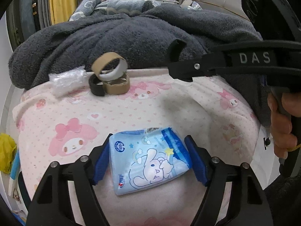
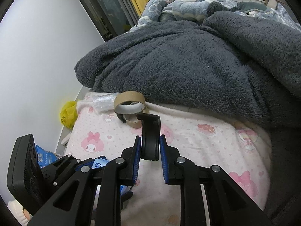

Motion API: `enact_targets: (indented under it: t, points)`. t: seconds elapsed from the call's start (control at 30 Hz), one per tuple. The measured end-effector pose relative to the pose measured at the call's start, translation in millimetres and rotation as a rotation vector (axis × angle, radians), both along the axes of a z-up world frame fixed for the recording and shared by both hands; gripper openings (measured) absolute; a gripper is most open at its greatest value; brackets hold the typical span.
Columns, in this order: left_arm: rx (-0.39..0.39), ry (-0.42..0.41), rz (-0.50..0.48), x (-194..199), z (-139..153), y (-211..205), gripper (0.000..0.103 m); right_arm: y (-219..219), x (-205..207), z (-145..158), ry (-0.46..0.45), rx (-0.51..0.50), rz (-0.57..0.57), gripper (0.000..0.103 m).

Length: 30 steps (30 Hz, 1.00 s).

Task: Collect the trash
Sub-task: 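Carry the black strap to the bin with the right tool while the left tool drops the tissue pack in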

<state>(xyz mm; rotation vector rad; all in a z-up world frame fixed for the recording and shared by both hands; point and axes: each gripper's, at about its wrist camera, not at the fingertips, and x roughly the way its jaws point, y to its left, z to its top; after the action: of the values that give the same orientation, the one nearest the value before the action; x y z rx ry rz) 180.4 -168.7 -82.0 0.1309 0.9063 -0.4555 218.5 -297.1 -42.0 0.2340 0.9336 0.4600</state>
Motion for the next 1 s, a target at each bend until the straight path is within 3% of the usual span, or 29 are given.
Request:
enact_targets:
  t: [0.47,1.0]
  points:
    - [-0.051,-0.041,0.112,4,27,53,0.072,42,-8,22,-0.028,0.005,0.043,0.020]
    - [-0.081,-0.026,0.332,5,29,162,0.072,122,-13,50,-0.070,0.028,0.147,0.020]
